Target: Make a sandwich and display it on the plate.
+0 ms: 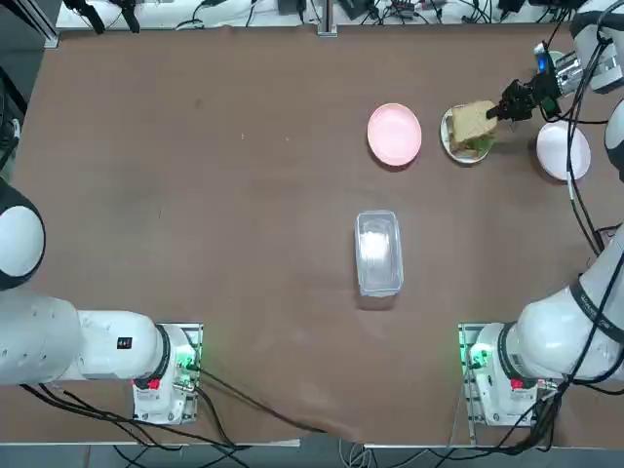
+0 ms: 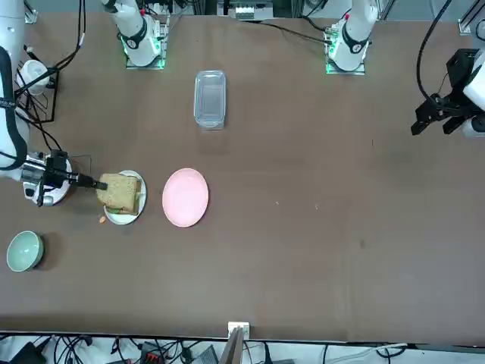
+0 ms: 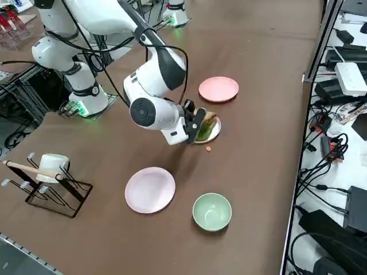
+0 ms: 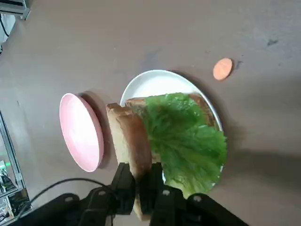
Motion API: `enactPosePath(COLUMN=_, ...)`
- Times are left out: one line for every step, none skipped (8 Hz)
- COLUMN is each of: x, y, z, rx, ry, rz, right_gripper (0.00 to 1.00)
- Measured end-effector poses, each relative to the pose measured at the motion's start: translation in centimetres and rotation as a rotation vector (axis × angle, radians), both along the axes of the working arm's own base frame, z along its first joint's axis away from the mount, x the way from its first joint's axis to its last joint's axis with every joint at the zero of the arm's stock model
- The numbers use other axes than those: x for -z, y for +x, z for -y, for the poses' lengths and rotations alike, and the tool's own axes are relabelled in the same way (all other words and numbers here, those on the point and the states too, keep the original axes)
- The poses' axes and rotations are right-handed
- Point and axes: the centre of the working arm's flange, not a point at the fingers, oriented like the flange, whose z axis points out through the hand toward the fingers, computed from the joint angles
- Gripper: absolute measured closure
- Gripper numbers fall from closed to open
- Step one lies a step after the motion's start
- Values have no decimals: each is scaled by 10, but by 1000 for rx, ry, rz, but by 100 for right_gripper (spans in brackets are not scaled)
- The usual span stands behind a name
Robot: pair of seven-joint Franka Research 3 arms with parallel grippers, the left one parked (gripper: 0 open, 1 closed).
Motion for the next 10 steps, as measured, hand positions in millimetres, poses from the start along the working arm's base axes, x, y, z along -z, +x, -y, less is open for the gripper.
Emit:
enactPosePath(x=2, y=-1, z=2, rx=0, ry=1, rz=0, right_gripper=91)
enactPosePath(x=4, y=-2, z=4, rx=2, ry=1, rz=-2, right_gripper=90)
enactPosePath(x=6, y=-2, z=5, rx=3, ry=1, rz=-4, right_gripper=85)
enactPosePath(x=8, y=-3, z=7, rx=5, ry=2, rz=-7, right_gripper=80)
enactPosePath(x=9, y=-4, z=9, rx=9, ry=2, rz=-8, right_gripper=64)
enactPosePath(x=9, y=-4, z=11, rx=13, ry=2, rz=-7, right_gripper=53)
enactPosePath(x=8, y=-4, z=12, rx=14, ry=2, rz=-6, right_gripper=49)
enactPosePath(x=7, y=-2, z=12, rx=12, ry=1, rz=-1, right_gripper=30)
enactPosePath(x=2, y=2, z=13, rx=7, ry=-4, rz=12, right_gripper=13)
enactPosePath(x=-6, y=8, z=15, rx=-10, ry=-24, rz=29, right_gripper=0)
